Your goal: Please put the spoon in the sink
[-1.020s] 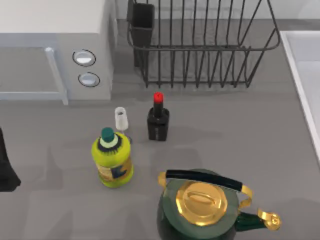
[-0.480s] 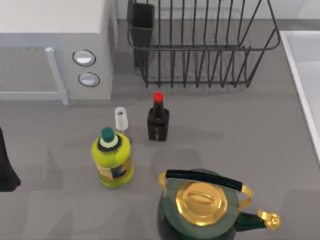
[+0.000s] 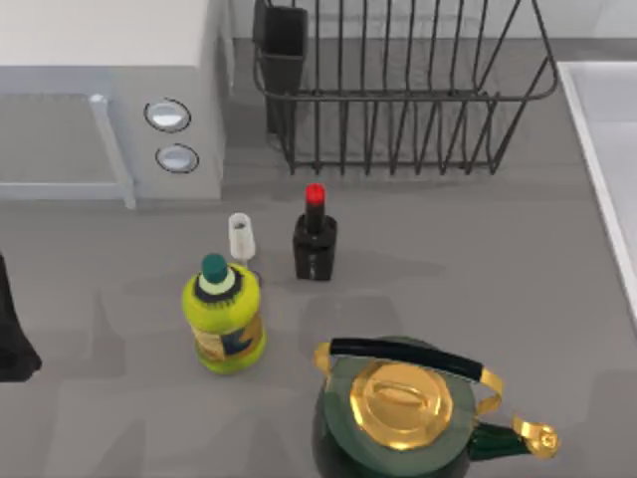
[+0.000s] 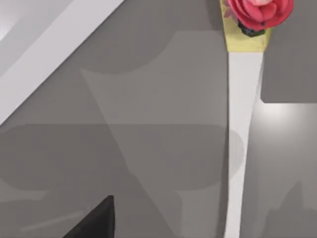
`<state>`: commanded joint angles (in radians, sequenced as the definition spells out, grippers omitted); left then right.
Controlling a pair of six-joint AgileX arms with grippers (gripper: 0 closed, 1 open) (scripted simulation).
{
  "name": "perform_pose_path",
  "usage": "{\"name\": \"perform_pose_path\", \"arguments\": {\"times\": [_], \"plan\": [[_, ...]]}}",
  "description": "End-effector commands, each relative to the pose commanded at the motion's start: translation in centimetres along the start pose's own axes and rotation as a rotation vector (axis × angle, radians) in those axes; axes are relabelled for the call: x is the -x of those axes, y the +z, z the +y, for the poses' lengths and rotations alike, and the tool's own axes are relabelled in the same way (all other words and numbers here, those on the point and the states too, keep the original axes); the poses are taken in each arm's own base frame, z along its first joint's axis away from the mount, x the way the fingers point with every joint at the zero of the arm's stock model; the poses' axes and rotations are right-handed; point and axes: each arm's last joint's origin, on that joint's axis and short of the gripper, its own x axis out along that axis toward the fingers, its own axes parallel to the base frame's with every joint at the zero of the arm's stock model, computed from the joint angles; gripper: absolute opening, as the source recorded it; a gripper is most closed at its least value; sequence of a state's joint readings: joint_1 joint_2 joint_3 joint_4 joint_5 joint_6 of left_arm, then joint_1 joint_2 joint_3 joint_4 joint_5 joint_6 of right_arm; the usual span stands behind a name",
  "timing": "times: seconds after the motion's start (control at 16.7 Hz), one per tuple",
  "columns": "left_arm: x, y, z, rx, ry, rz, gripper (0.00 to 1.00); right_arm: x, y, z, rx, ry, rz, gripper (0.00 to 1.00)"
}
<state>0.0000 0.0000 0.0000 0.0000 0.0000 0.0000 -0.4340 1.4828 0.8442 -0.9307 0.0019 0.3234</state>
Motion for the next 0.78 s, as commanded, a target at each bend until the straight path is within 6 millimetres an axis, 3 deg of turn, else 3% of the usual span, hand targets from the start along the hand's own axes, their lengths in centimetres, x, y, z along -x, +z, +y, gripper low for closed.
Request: {"name": "perform_pose_path", "arguments": {"times": [0.24, 0.42, 0.72, 0.78], "plan": [[0.0, 0.0, 0.0, 0.000, 0.000, 0.000, 1.00, -4.6, 0.2, 0.1, 0.001, 0.005, -0.014, 1.00], [0.0, 0.0, 0.0, 0.000, 0.000, 0.000, 1.00, -6.9, -0.2, -0.1, 0.000, 0.002, -0.007, 1.00], [0.0, 0.0, 0.0, 0.000, 0.000, 0.000, 1.00, -7.3, -0.3, -0.1, 0.000, 0.001, -0.003, 1.00], [0.0, 0.0, 0.0, 0.000, 0.000, 0.000, 1.00, -7.3, -0.3, -0.1, 0.000, 0.001, -0.003, 0.92]]}}
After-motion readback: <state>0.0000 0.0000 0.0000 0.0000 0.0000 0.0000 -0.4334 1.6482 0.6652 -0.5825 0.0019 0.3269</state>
